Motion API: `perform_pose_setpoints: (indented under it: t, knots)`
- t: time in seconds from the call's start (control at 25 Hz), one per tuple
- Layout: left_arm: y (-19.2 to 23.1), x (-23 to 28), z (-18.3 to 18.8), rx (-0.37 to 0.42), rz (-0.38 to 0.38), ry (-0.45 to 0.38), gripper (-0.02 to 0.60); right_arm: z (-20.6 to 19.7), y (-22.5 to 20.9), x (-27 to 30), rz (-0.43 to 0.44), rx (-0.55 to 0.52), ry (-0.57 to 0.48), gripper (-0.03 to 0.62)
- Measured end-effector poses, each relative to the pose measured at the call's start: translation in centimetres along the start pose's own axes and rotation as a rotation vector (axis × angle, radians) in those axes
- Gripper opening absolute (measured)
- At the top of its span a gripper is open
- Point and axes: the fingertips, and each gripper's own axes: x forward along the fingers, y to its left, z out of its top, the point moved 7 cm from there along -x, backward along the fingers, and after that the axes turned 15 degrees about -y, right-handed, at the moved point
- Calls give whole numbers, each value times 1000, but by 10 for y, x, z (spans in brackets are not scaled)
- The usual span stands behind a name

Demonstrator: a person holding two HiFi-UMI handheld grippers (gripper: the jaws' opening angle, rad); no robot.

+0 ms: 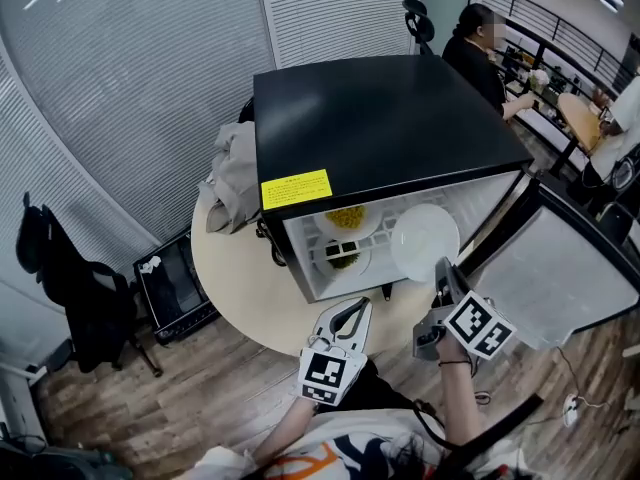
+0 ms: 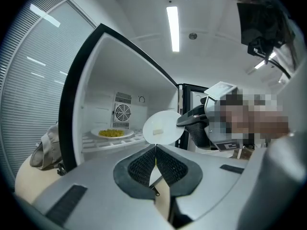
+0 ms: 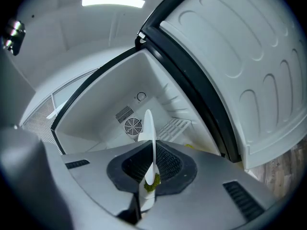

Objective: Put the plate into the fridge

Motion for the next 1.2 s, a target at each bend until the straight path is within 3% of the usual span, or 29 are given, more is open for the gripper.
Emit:
perform_pose_setpoints:
  t: [0.6, 0.88, 1.12, 1.2]
  knots:
    - [7, 37, 5, 63, 41, 18, 14, 2, -22, 72, -33, 60, -59, 26]
    - [13, 40, 3, 75, 67, 33, 14, -7, -27, 98, -16, -84, -12, 79]
    - [16, 41, -3, 47, 82, 41, 14, -14, -31, 114, -21, -289, 47, 143]
    - [17, 42, -3, 47, 81, 43, 14, -15, -30, 116, -29, -358, 60, 269]
